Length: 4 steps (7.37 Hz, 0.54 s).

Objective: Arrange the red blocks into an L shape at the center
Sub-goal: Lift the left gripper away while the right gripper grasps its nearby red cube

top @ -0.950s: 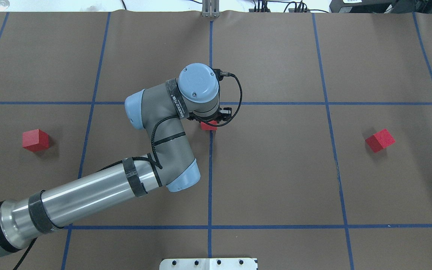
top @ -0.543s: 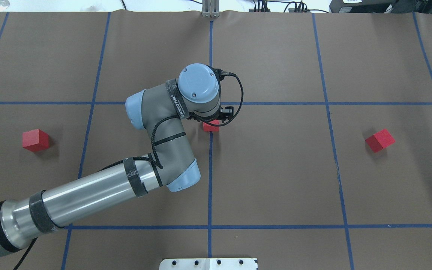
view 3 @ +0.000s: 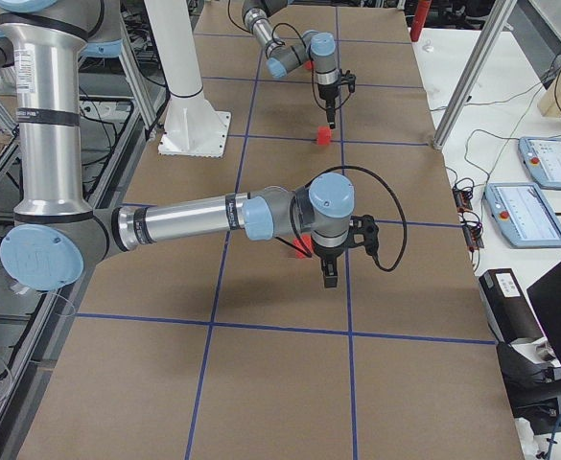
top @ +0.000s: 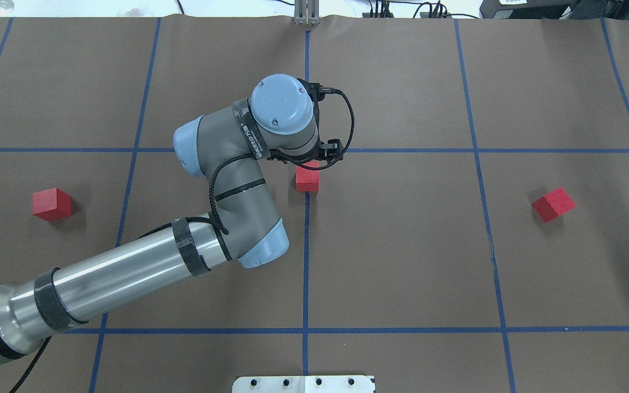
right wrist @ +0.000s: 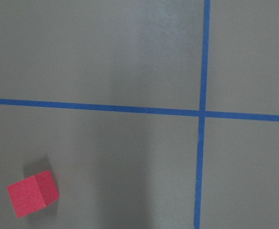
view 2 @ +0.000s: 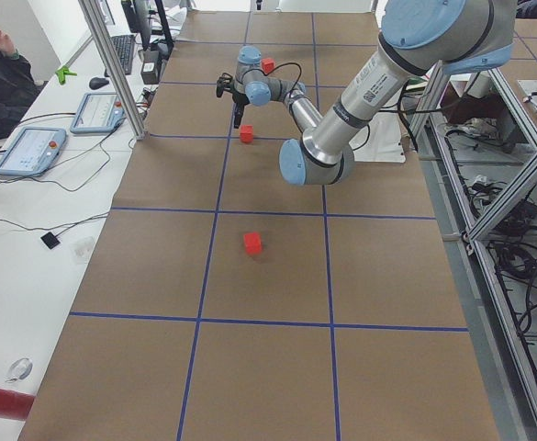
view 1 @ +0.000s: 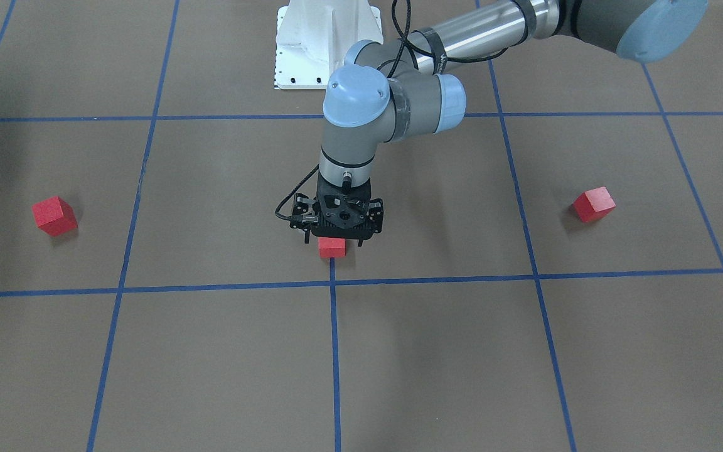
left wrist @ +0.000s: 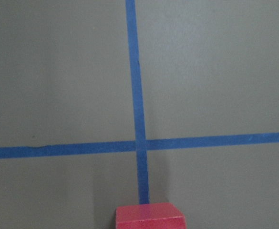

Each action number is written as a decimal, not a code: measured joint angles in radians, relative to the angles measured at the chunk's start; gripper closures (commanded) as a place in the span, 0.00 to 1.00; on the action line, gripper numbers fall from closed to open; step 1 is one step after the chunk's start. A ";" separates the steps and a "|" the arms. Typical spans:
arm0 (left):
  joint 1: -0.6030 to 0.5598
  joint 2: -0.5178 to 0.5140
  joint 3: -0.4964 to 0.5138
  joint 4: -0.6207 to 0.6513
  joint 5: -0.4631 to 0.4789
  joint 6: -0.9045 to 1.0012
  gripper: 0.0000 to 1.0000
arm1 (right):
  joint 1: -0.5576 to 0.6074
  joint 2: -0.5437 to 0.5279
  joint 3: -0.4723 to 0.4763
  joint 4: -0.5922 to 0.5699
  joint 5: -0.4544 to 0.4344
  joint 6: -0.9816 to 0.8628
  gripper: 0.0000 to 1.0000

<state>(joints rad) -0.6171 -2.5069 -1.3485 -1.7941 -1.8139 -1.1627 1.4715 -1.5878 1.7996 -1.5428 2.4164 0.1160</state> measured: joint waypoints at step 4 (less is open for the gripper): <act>-0.162 0.266 -0.349 0.130 -0.094 0.047 0.00 | -0.217 0.016 0.019 0.176 -0.032 0.087 0.01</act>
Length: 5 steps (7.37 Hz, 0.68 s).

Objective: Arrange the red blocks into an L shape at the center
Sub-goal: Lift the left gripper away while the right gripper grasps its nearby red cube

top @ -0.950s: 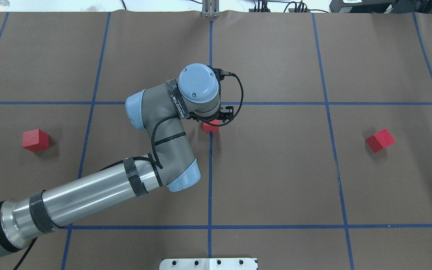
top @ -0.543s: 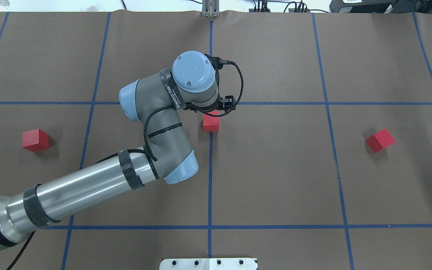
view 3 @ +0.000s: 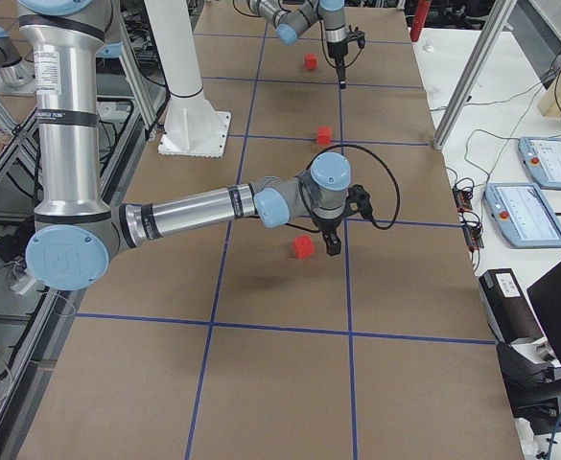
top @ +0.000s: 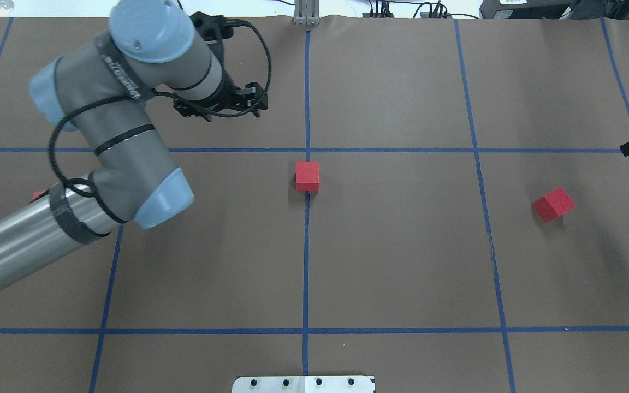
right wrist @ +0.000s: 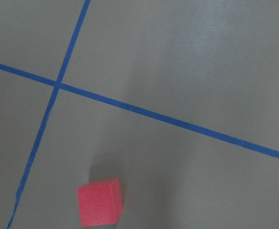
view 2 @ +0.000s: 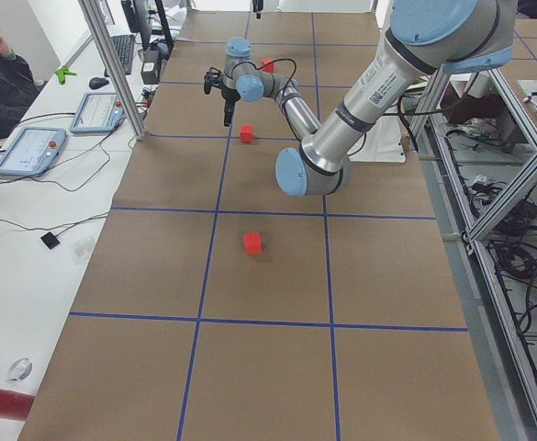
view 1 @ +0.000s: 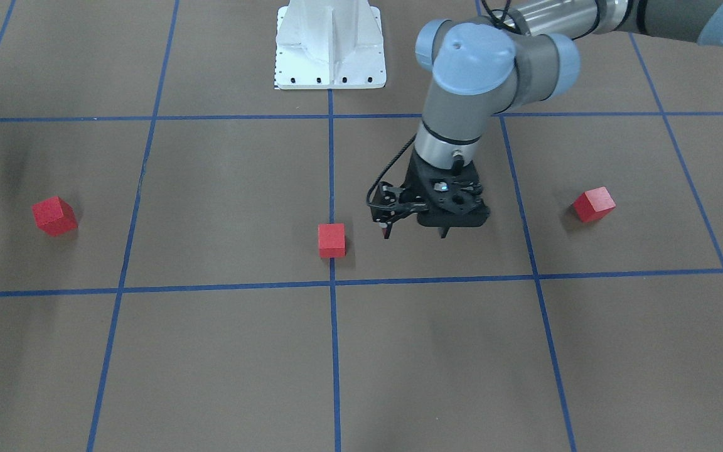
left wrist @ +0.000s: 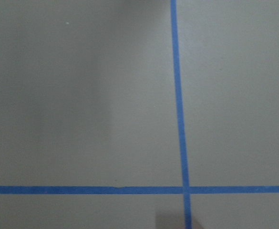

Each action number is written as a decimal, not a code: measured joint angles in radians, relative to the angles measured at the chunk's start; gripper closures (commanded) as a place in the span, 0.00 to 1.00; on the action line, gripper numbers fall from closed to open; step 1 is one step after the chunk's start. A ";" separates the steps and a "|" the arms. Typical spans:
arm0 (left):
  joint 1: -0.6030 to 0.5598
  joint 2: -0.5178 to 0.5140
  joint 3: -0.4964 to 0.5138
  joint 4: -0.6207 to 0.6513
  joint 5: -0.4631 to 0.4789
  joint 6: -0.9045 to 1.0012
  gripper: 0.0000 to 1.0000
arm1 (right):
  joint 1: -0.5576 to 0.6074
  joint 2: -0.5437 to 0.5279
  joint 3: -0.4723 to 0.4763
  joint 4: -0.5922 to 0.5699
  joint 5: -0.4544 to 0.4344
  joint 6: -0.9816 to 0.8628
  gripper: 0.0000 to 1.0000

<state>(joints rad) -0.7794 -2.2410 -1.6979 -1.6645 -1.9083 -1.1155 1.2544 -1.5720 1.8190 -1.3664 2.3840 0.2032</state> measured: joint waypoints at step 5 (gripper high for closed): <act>-0.059 0.137 -0.121 0.011 -0.006 0.054 0.00 | -0.208 0.013 -0.026 0.009 -0.097 0.036 0.01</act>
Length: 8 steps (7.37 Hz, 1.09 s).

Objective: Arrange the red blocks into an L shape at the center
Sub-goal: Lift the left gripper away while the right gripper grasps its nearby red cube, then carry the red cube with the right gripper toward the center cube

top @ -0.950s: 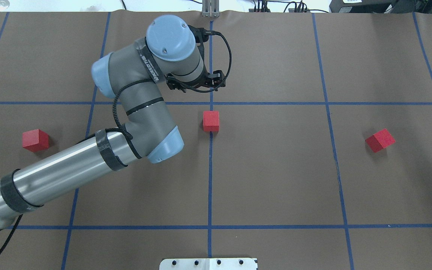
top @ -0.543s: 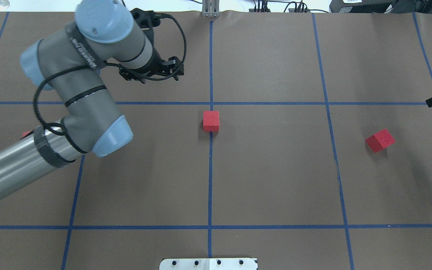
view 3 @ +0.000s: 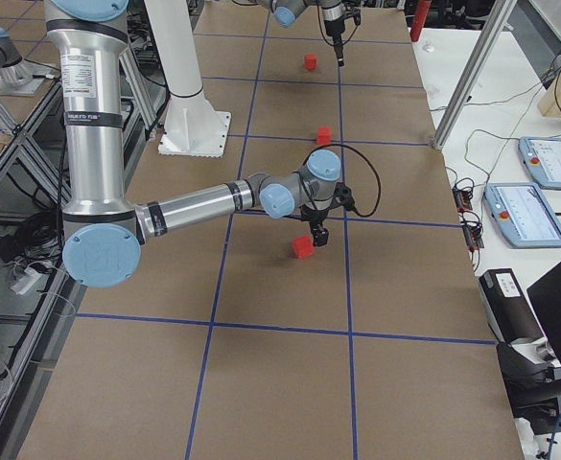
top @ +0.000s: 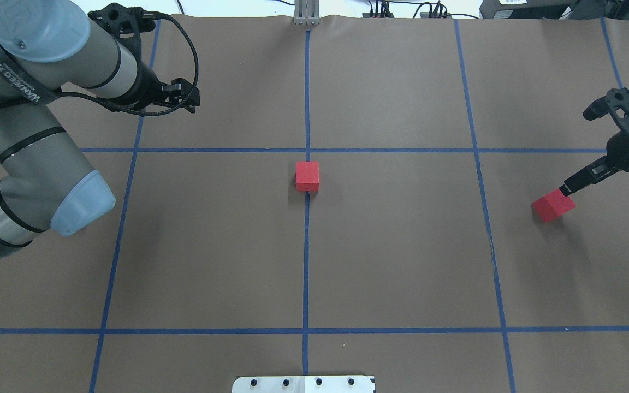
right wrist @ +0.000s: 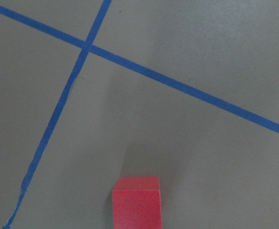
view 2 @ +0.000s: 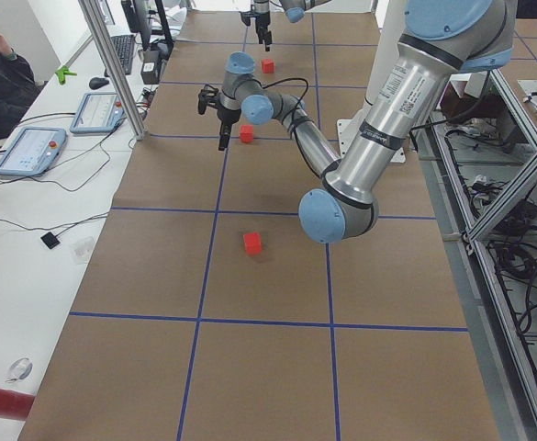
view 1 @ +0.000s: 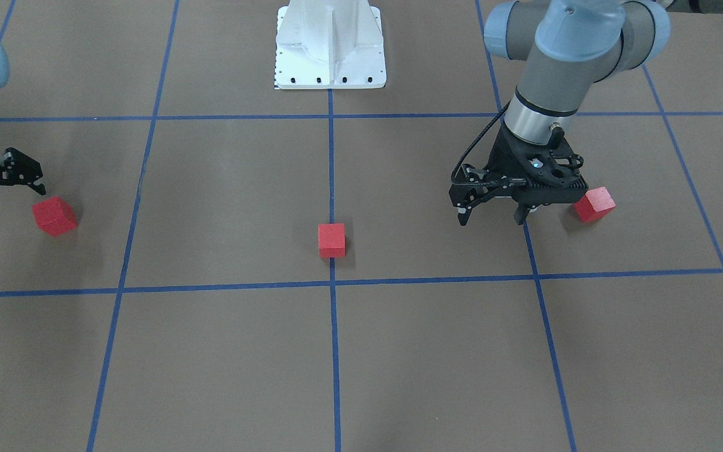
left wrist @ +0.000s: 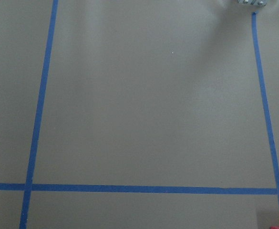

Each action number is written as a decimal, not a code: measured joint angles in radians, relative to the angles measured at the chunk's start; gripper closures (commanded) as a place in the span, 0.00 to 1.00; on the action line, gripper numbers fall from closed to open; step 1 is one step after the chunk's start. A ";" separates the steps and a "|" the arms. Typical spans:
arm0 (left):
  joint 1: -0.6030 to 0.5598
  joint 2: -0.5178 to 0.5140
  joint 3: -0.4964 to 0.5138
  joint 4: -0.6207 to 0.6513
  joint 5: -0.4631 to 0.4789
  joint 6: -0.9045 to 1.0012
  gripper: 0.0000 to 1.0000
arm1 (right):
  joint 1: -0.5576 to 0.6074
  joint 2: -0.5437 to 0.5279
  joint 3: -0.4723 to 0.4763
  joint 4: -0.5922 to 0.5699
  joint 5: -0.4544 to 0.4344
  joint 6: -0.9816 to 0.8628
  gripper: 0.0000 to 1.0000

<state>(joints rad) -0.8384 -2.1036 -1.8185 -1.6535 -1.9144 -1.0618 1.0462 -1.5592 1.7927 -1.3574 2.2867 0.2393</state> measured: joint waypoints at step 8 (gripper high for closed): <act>-0.001 0.011 0.005 -0.009 0.001 0.002 0.00 | -0.129 0.032 -0.102 -0.003 -0.089 0.027 0.16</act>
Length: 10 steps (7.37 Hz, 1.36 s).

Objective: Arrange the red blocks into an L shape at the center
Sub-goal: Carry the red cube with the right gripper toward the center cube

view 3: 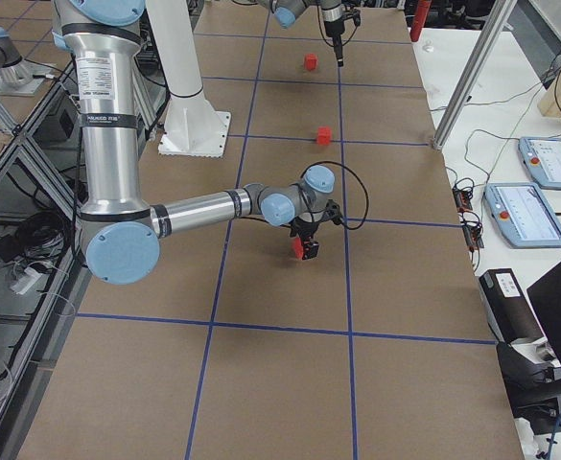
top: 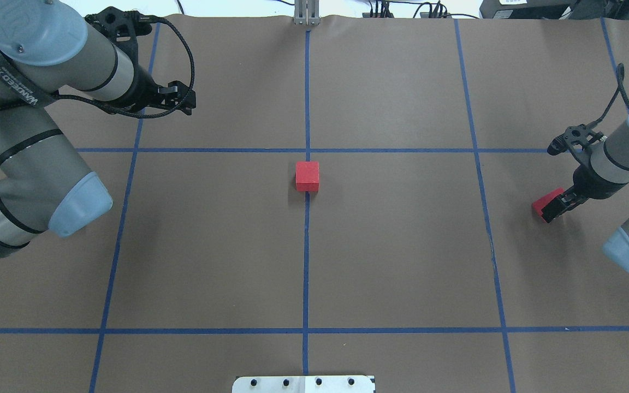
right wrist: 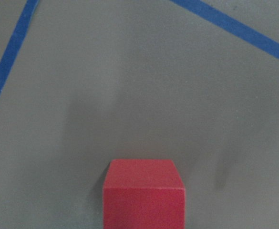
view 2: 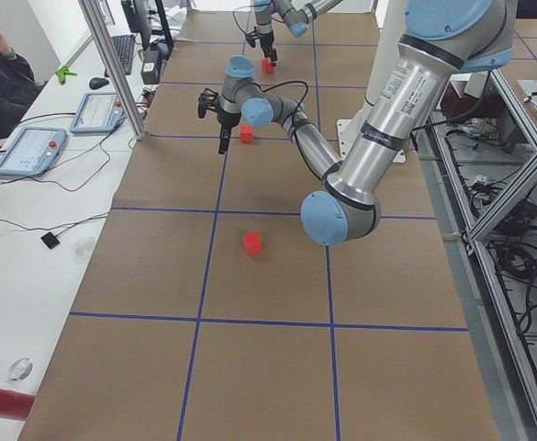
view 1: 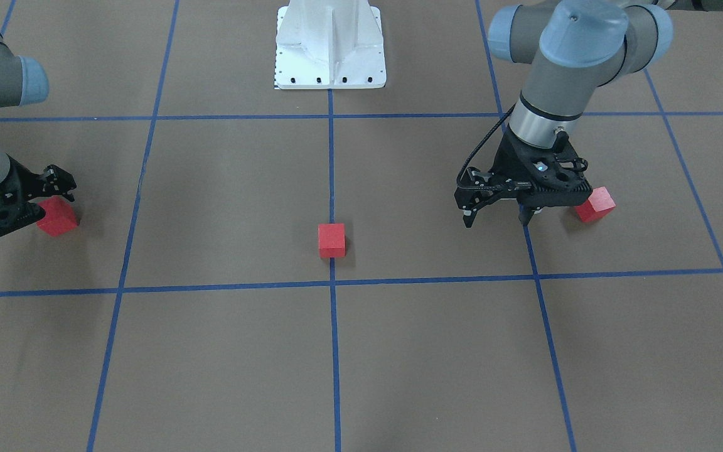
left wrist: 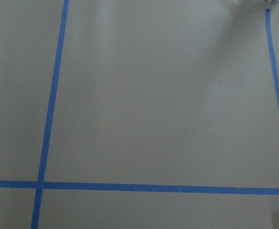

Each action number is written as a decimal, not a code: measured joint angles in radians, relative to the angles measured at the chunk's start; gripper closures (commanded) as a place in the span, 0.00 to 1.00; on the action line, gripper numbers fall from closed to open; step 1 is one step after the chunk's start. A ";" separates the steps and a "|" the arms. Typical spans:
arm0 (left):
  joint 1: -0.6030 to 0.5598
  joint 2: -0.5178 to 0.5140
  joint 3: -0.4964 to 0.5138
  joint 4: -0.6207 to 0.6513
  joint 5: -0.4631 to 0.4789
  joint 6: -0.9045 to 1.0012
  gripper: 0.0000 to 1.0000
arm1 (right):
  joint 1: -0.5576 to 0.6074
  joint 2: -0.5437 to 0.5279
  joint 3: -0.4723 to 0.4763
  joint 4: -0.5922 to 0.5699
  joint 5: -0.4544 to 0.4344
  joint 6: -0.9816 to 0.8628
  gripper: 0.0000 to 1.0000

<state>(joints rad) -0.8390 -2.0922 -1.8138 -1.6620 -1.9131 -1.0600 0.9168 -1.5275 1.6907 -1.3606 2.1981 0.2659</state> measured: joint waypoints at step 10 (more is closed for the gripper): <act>-0.006 0.022 -0.009 0.000 -0.003 0.019 0.00 | 0.044 0.077 0.107 -0.108 0.088 0.059 1.00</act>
<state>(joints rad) -0.8449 -2.0698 -1.8226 -1.6616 -1.9160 -1.0415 0.9604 -1.4509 1.7978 -1.4688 2.2857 0.3244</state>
